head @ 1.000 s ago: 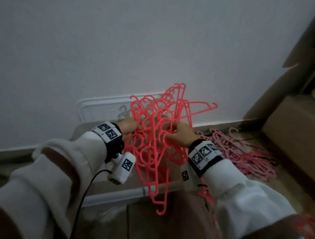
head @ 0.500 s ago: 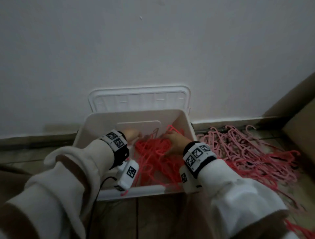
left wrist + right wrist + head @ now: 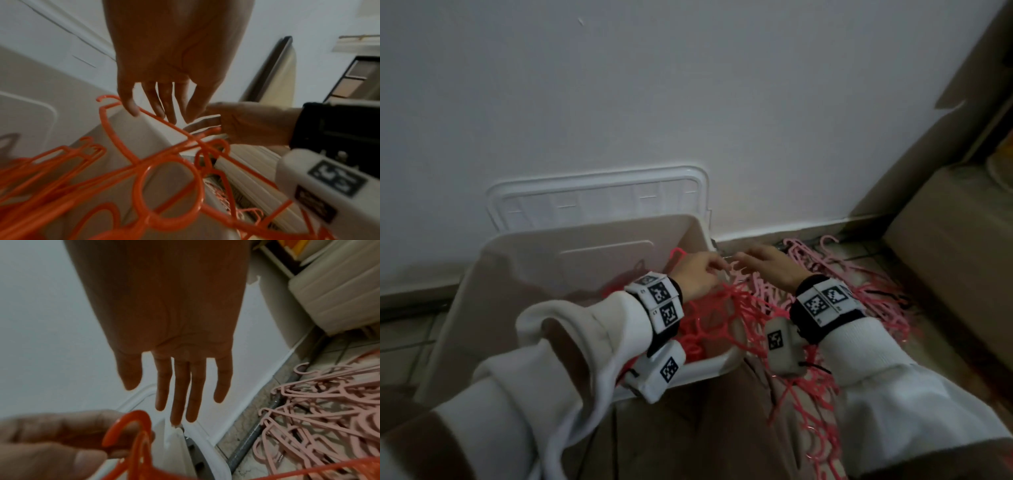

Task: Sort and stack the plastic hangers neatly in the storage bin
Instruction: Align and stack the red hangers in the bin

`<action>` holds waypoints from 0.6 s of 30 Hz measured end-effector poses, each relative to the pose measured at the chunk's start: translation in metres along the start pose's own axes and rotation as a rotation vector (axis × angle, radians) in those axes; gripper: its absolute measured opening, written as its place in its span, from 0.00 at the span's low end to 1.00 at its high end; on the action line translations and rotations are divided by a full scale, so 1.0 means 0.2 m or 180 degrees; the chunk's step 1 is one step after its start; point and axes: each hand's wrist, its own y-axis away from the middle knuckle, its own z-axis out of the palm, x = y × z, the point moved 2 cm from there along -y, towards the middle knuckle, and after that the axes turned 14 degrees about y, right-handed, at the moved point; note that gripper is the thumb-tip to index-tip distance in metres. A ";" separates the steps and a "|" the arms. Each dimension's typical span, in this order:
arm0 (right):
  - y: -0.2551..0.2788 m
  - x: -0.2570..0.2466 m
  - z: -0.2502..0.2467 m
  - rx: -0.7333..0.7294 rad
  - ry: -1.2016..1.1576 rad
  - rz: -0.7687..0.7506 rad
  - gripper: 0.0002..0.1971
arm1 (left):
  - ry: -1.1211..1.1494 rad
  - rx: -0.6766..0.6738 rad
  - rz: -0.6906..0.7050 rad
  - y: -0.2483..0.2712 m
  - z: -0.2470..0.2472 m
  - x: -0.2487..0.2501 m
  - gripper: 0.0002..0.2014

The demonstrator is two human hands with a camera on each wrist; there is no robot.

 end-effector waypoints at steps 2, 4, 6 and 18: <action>0.04 0.04 -0.02 -0.0160 -0.0105 0.0080 0.16 | -0.0655 -0.0190 0.0109 0.00 0.06 0.04 0.15; 0.08 0.05 -0.04 -0.0362 -0.0093 0.0143 0.09 | -0.1035 -0.0544 0.0167 0.01 0.11 0.07 0.23; 0.11 0.04 -0.06 -0.0295 -0.0346 0.0131 0.07 | -0.1402 -0.0842 0.0227 0.03 0.15 0.07 0.35; 0.13 -0.17 -0.19 0.0772 -0.1787 -0.0296 0.09 | -0.1933 -0.0451 0.0451 0.07 0.17 0.07 0.15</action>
